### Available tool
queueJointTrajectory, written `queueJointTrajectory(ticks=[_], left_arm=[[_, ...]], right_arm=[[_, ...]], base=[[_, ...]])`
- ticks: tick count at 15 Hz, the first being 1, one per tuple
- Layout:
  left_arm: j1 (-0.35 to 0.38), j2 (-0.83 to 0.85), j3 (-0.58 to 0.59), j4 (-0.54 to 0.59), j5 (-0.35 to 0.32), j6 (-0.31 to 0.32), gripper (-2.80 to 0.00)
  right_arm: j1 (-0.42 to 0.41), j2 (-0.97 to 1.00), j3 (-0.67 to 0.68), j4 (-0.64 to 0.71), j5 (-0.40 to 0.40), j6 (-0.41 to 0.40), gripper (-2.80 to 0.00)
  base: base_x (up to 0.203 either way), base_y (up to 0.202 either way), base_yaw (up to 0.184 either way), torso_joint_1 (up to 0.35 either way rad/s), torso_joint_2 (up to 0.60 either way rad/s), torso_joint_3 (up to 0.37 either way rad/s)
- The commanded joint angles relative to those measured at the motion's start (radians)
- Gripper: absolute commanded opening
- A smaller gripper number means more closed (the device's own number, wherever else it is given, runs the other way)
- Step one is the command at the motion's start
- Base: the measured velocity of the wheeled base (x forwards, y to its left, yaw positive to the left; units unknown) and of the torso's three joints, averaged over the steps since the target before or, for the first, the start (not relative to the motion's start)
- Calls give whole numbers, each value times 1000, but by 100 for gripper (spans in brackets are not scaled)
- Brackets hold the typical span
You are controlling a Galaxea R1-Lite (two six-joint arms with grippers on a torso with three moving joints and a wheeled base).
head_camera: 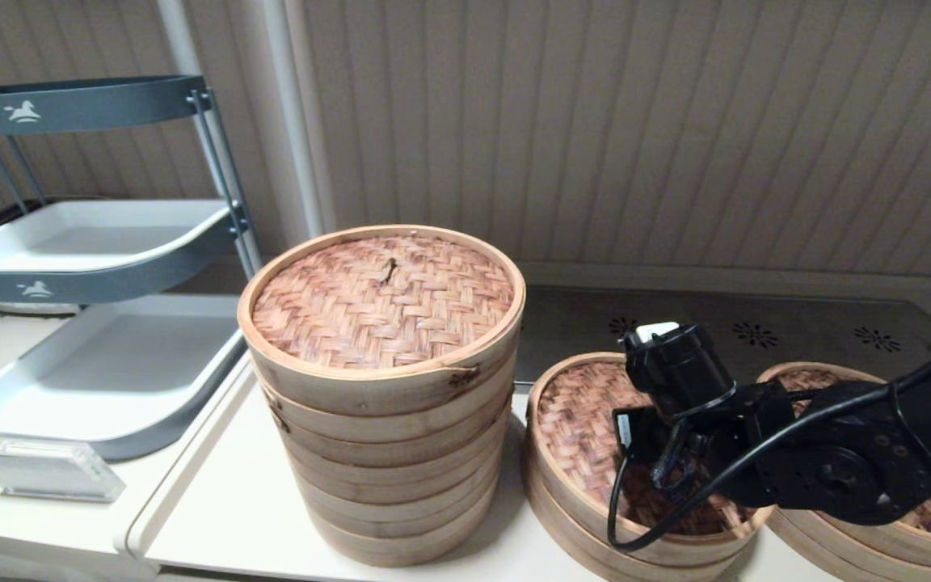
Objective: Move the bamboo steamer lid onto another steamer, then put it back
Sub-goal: Put the steamer
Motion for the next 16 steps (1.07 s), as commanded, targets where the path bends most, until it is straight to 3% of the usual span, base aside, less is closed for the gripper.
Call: queueJointTrajectory(ticks=[1, 4, 5, 11, 16], left_arm=[[0, -2, 25, -1, 0, 0, -280], [1, -2, 25, -1, 1, 0, -280], [0, -2, 25, -1, 1, 0, -280], [0, -2, 25, -1, 1, 0, -280], [0, -2, 25, -1, 0, 0, -280]], right_arm=[[0, 2, 3, -2, -4, 2, -280], [-1, 2, 13, -3, -6, 4, -280], [-1, 2, 14, -3, -20, 4, 0], [-1, -14, 23, -2, -27, 3, 0], [-6, -168, 30, 3, -27, -7, 0]], base=[[0, 0, 0, 0, 0, 0], [0, 0, 0, 0, 0, 0], [0, 0, 0, 0, 0, 0], [0, 0, 0, 0, 0, 0], [0, 0, 0, 0, 0, 0]])
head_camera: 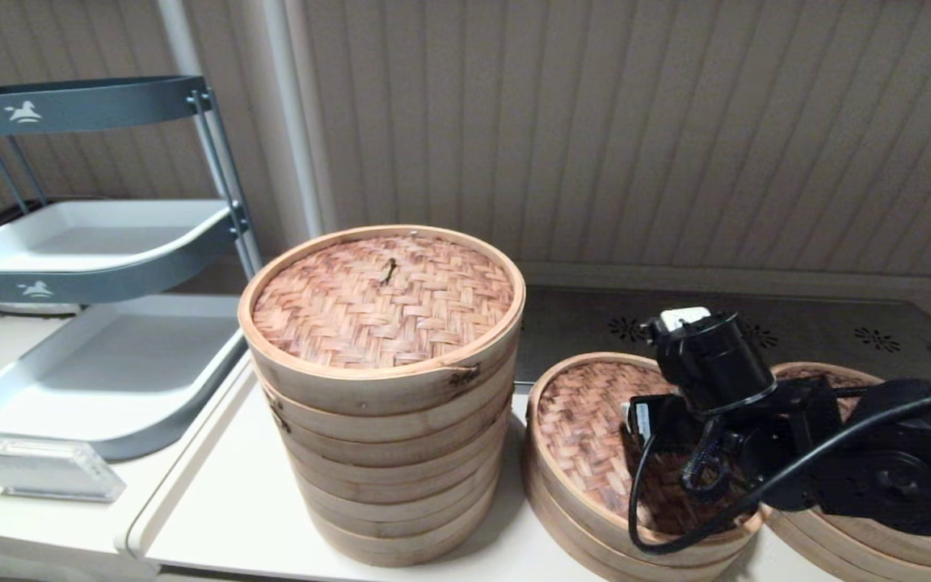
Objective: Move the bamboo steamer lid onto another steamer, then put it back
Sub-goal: Put the steamer, then pick up the steamer
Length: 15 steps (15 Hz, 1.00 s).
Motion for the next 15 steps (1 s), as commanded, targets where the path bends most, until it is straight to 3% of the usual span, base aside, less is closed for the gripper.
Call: queueJointTrajectory(ticks=[1, 4, 5, 15], left_arm=[[0, -3, 25, -1, 0, 0, -280], [2, -3, 25, -1, -1, 0, -280], [1, -2, 25, -1, 0, 0, -280], [0, -2, 25, -1, -1, 0, -280]], right_arm=[[-3, -120, 13, 4, -3, -3, 0], [-12, -260, 41, 17, -10, -53, 0], [-15, -301, 44, 36, -15, -70, -280], [-16, -781, 40, 399, -123, -117, -280]], base=[[0, 0, 0, 0, 0, 0], [0, 0, 0, 0, 0, 0], [0, 0, 0, 0, 0, 0], [0, 0, 0, 0, 0, 0]])
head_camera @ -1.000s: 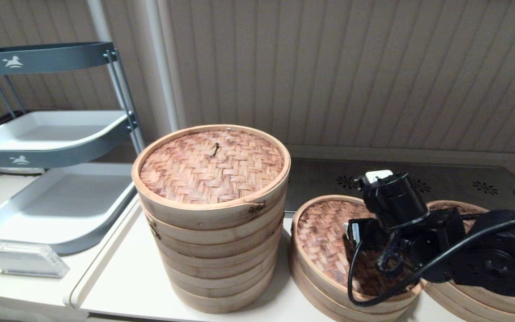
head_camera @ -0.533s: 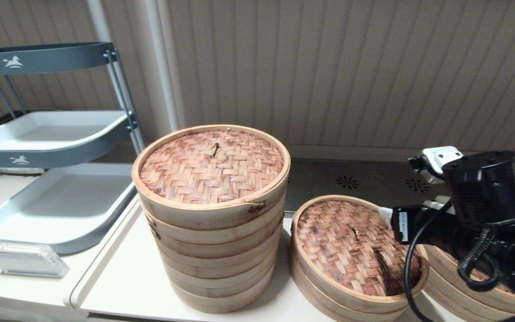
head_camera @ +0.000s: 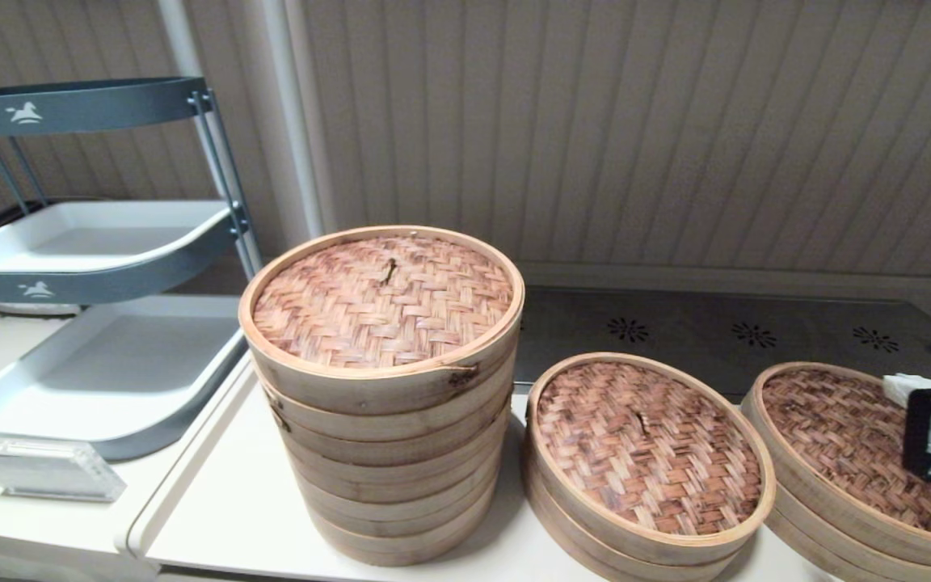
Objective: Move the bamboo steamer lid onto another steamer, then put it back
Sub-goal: Pick up the steamer
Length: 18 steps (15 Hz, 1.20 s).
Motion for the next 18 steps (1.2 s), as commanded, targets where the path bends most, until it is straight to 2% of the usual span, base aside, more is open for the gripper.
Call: queueJointTrajectory(ticks=[1, 3, 7, 8, 11, 13, 15, 17, 18], left_arm=[[1, -3, 25, -1, 0, 0, -280], [0, -2, 25, -1, -1, 0, -280], [2, -2, 25, -1, -1, 0, -280], [0, -2, 25, -1, -1, 0, -280], [0, -2, 25, -1, 1, 0, -280], [2, -2, 25, -1, 0, 0, -280], [2, -2, 25, -1, -1, 0, -280], [0, -2, 25, -1, -1, 0, -280], [0, -2, 25, -1, 1, 0, -280]], right_arm=[[-6, -190, 11, 77, -33, 1, -280], [-54, -285, 33, 151, -55, 1, -280], [-202, -427, 134, 174, -61, -5, -280], [-209, -433, 141, 173, -59, -9, -280], [-228, -550, 295, 146, -44, -29, -280], [-238, -586, 344, 129, -39, -33, -280], [-296, -627, 410, 127, -37, -35, -280], [-332, -705, 454, 107, 21, -65, -280], [-338, -746, 478, 78, 95, -95, -280]], base=[[0, 0, 0, 0, 0, 0], [0, 0, 0, 0, 0, 0], [0, 0, 0, 0, 0, 0], [0, 0, 0, 0, 0, 0], [0, 0, 0, 0, 0, 0], [0, 0, 0, 0, 0, 0], [0, 0, 0, 0, 0, 0], [0, 0, 0, 0, 0, 0], [0, 0, 0, 0, 0, 0]])
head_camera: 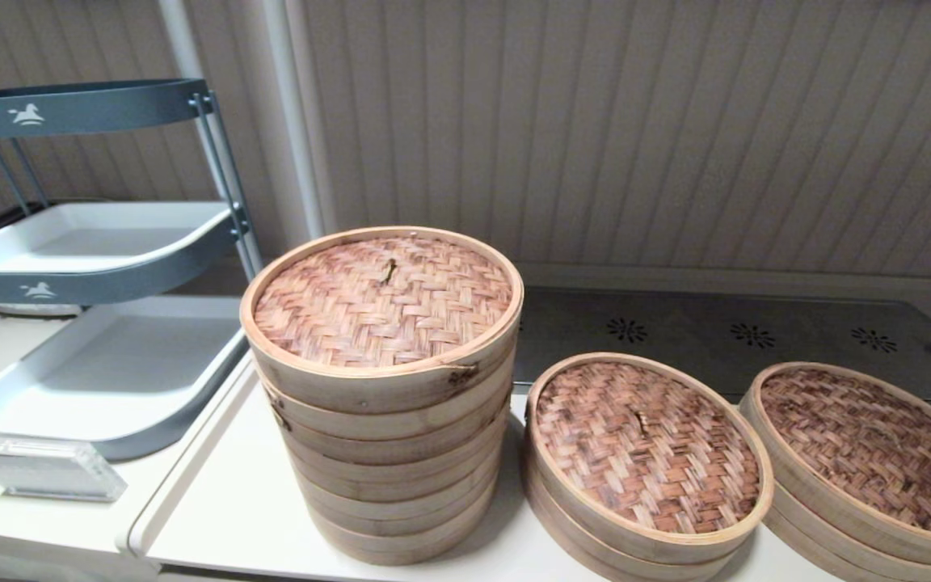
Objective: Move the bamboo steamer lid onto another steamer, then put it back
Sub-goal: Pick up the steamer
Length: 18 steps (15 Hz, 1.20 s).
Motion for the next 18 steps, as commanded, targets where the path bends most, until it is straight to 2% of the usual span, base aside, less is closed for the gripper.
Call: queueJointTrajectory(ticks=[1, 4, 7, 9, 10, 15, 18], left_arm=[[1, -2, 25, -1, 0, 0, -280], [0, -2, 25, -1, 1, 0, -280], [0, -2, 25, -1, 1, 0, -280], [0, -3, 25, -1, 0, 0, -280], [1, -2, 25, -1, 0, 0, -280], [0, -2, 25, 1, 1, 0, -280], [1, -2, 25, -1, 1, 0, -280]], right_arm=[[-23, -108, 69, -56, 126, -50, -280], [-35, -96, 205, -320, 263, -142, -280], [-168, -87, 246, -326, 353, -165, -280], [-232, -169, 286, -329, 511, -190, -280], [-248, -192, 306, -332, 560, -209, -280], [-248, -306, 336, -320, 650, -213, -280], [-246, -363, 352, -322, 670, -222, -280]], base=[[0, 0, 0, 0, 0, 0], [0, 0, 0, 0, 0, 0], [0, 0, 0, 0, 0, 0], [0, 0, 0, 0, 0, 0], [0, 0, 0, 0, 0, 0], [0, 0, 0, 0, 0, 0], [0, 0, 0, 0, 0, 0]])
